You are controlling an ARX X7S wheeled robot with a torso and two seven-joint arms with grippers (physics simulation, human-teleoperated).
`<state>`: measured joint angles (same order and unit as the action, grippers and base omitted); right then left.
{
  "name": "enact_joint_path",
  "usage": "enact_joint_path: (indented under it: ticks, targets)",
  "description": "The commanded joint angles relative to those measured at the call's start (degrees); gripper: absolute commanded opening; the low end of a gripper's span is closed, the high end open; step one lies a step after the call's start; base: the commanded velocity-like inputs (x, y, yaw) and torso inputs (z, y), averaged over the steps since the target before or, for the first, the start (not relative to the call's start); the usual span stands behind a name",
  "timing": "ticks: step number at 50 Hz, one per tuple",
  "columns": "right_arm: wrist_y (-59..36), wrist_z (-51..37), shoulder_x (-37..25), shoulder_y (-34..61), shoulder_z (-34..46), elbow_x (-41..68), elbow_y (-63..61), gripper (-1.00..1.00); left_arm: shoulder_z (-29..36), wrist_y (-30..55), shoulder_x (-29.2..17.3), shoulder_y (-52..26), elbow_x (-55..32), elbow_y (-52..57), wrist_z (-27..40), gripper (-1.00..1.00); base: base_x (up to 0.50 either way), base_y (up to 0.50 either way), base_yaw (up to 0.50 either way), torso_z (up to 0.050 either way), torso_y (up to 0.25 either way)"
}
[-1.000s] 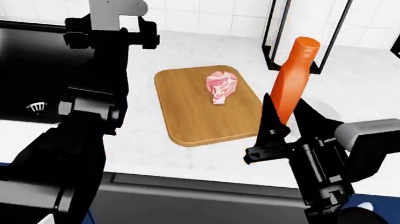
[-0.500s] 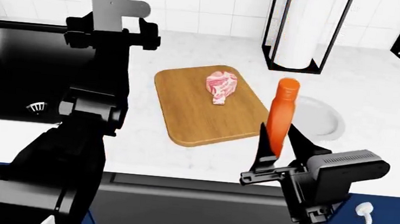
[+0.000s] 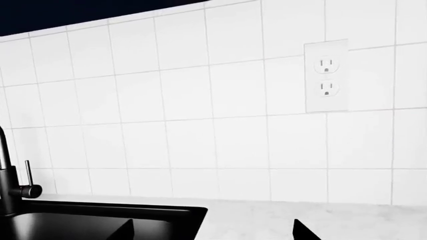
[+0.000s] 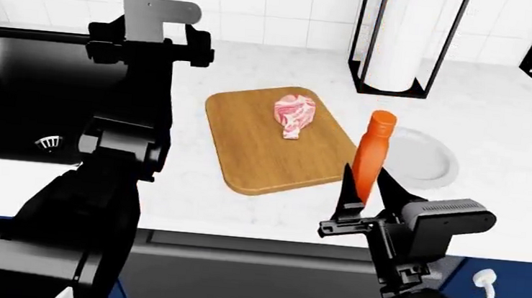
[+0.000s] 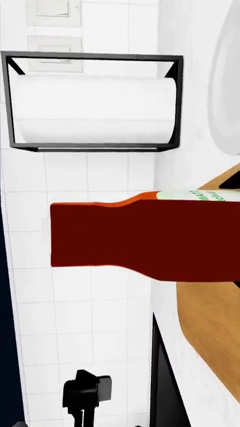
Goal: Pick the pork chop from the plate and place it on the cutting board. Then pick the condiment bottle from the cabinet and place it next to the cutting board.
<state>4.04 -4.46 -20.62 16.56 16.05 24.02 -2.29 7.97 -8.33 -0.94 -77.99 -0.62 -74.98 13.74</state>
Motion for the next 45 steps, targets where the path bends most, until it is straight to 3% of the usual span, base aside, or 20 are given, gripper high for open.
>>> enact_joint_path:
  ticks: [1, 45]
  targets:
    - [3.1, 1.8, 2.2, 2.9, 0.1, -1.2, 6.5, -1.0, 0.0, -0.1, 0.0, 0.0, -0.1, 0.0, -0.1, 1.0, 0.0, 0.0, 0.0, 0.0, 0.0]
    - [9.1, 4.3, 6.2, 7.6, 1.4, -3.0, 24.4, -1.0, 0.3, -0.2, 0.0, 0.0, 0.0, 0.0, 0.1, 1.0, 0.0, 0.0, 0.0, 0.0, 0.0]
